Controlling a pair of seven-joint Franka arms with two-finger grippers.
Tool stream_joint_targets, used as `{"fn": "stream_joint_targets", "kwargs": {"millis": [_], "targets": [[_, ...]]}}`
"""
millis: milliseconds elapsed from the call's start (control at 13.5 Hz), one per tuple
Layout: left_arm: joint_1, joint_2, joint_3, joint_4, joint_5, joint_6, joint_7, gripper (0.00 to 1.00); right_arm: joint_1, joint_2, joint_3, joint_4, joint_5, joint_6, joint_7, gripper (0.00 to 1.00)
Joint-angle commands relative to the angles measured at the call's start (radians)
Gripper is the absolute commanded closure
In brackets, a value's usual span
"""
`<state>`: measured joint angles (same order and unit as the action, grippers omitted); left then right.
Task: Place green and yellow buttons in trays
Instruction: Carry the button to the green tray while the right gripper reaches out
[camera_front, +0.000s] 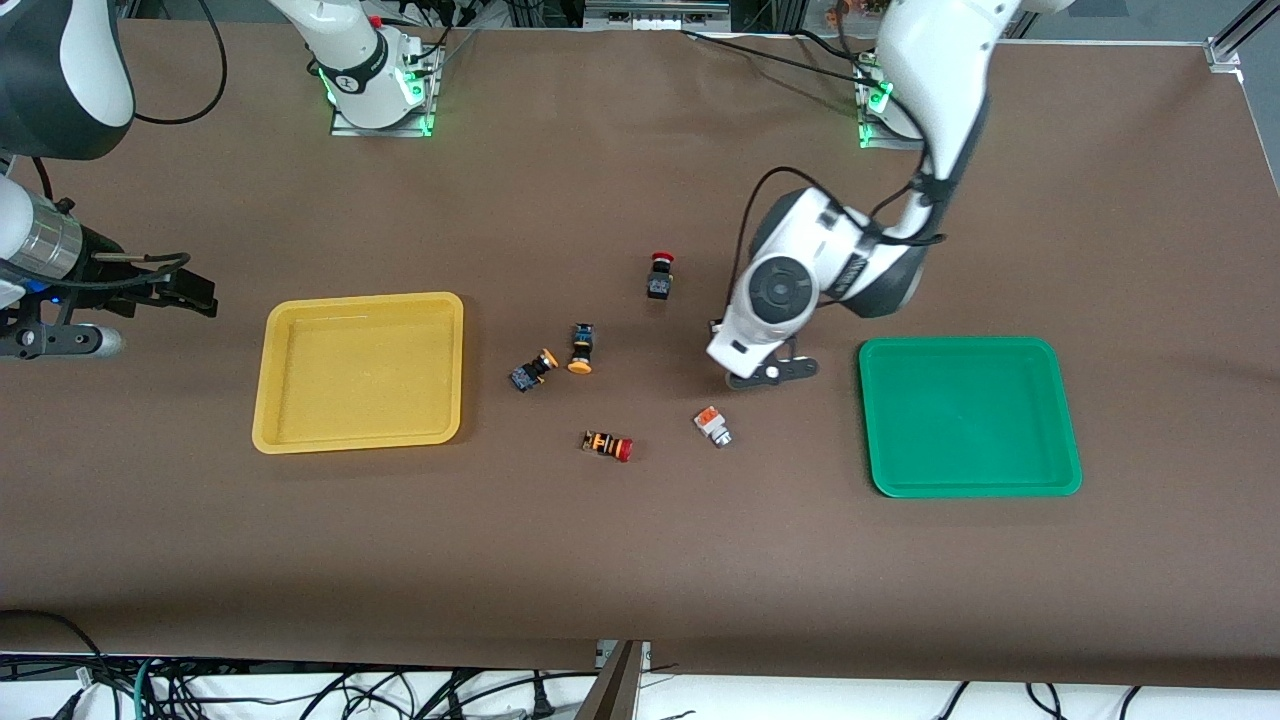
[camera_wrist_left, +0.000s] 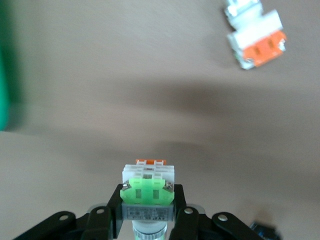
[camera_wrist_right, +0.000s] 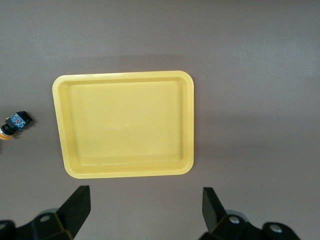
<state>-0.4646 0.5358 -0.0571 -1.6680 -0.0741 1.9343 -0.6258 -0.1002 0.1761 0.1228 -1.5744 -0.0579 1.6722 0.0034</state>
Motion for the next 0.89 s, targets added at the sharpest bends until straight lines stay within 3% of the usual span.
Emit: {"fn": "stream_joint_targets", "kwargs": {"millis": [0,370,517,813], "targets": [[0.111,-0.069,-0.009,0.025,0.019,-0.136,0.206,0.95,0.000,-0.007,0.001,-0.003,0.012,-0.006,0.015,0.01],[0.308,-0.083,-0.010,0.050,0.019,-0.187,0.613,0.91,-0.006,-0.009,-0.014,0.002,0.021,0.003,0.009,0.01],[0.352,-0.060,-0.009,0.048,0.020,-0.172,0.734,0.87,-0.012,-0.004,-0.014,0.088,0.087,0.003,0.007,0.01],[0.388,-0.014,-0.007,0.031,0.043,-0.071,0.856,0.87,-0.007,0.049,-0.015,0.093,0.131,0.070,0.017,0.01]]}}
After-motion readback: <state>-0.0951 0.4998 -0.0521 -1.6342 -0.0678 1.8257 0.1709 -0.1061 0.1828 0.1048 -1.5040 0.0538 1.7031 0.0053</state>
